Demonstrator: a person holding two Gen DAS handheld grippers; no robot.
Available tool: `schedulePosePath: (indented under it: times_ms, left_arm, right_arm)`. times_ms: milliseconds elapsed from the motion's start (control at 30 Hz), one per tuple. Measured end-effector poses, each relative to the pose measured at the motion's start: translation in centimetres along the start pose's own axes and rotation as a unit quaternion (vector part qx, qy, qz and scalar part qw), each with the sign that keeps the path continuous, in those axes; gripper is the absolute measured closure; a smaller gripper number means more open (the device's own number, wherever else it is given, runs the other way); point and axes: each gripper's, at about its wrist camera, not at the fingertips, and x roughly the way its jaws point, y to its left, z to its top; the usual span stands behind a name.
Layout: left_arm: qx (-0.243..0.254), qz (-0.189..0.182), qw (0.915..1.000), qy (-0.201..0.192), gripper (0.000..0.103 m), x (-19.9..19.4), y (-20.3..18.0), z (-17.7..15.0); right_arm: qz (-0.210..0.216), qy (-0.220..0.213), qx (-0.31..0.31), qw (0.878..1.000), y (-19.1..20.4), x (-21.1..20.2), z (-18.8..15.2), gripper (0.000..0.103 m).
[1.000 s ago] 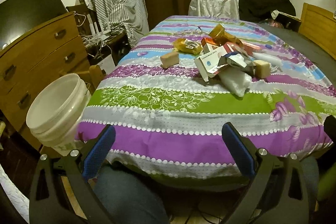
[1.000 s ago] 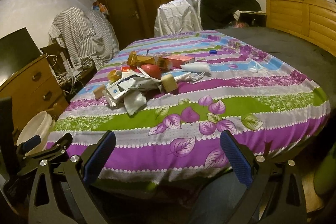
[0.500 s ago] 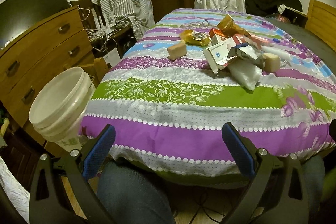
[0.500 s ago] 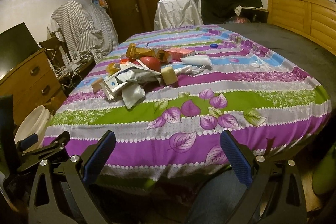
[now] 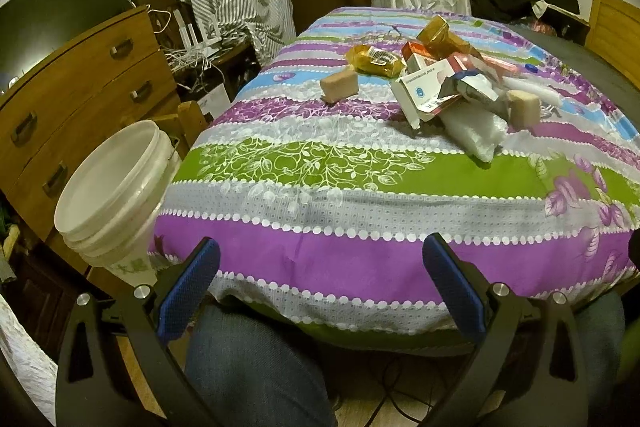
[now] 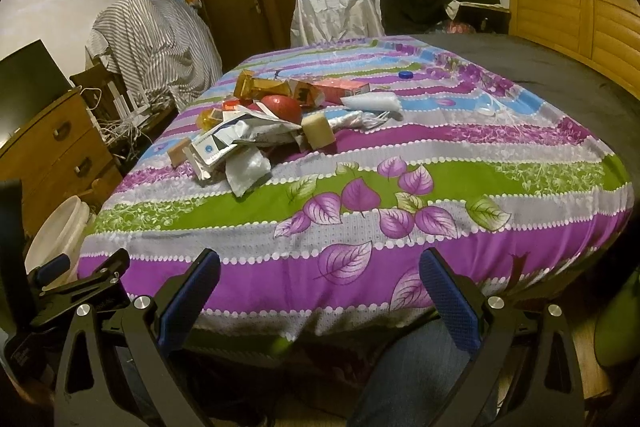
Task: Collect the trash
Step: 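Move both tools toward the pile of trash on the bedspread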
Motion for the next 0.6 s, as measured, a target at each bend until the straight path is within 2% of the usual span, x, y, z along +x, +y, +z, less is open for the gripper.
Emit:
schedulePosePath:
  times_ms: [300, 600]
  left_arm:
    - [0.002, 0.002, 1.0000, 0.008, 0.005, 0.9, 0.0, 0.0]
    - [-0.002, 0.003, 0.9996, 0.027, 0.005, 3.1, -0.1, 0.4]
  right_arm:
    - [0.001, 0.008, -0.007, 1.000, 0.1, 0.8, 0.1, 0.004]
    - [0.010, 0.000, -0.055, 0.998, 1.0, 3.1, 1.7, 0.004]
